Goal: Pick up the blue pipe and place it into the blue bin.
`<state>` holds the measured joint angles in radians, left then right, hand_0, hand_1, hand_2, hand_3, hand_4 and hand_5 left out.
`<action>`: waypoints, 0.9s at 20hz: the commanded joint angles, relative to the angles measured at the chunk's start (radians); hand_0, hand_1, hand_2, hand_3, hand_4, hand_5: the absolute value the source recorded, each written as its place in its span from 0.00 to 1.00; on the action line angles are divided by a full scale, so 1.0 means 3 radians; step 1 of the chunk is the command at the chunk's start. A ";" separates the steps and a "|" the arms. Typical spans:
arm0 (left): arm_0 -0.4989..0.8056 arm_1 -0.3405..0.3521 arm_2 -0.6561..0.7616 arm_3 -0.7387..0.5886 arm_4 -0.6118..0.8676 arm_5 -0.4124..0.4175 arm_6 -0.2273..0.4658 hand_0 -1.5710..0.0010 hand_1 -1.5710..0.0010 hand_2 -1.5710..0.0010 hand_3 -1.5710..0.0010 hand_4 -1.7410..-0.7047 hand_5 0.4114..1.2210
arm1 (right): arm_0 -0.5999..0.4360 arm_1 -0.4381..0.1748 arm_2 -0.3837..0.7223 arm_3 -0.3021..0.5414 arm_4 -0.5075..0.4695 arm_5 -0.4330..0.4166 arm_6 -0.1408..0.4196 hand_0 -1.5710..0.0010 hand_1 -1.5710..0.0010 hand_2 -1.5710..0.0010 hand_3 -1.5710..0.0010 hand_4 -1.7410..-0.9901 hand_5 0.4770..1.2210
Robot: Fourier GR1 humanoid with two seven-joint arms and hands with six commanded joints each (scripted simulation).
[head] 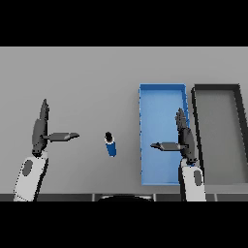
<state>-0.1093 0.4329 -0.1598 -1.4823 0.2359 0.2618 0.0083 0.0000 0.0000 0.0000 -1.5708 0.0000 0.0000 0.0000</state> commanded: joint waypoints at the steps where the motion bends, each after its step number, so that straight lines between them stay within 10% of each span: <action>1: 0.0014 0.0001 0.0001 -0.0011 0.0000 0.0001 -0.0024 1.00 1.00 1.00 1.00 0.64 0.22 | 0.0014 0.0003 0.0005 -0.0009 0.0001 -0.0001 -0.0010 1.00 1.00 1.00 1.00 0.69 0.19; 6: 0.0136 0.0041 -0.0002 -0.0122 0.0011 -0.0004 -0.0064 1.00 1.00 1.00 1.00 0.64 0.22 | 0.0164 0.0035 0.0082 -0.0140 0.0032 0.0003 -0.0045 1.00 1.00 1.00 1.00 0.69 0.19; 9: 0.0208 0.0621 -0.0173 -0.0229 0.0091 -0.0916 -0.0336 1.00 1.00 1.00 1.00 0.64 0.22 | 0.0422 -0.0279 0.0329 -0.0419 0.0379 0.0182 -0.0308 1.00 1.00 1.00 1.00 0.69 0.19; 18: 0.0285 0.0838 -0.0325 -0.0375 0.0230 -0.1476 -0.0419 1.00 1.00 1.00 1.00 0.62 0.21 | 0.0488 -0.0373 0.0445 -0.0533 0.0640 0.0139 -0.0211 1.00 1.00 1.00 1.00 0.74 0.17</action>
<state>-0.0233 0.6846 -0.2574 -1.5950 0.3049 -0.1819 -0.1187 0.1466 -0.1120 0.1334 -1.7306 0.1918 0.0417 -0.0645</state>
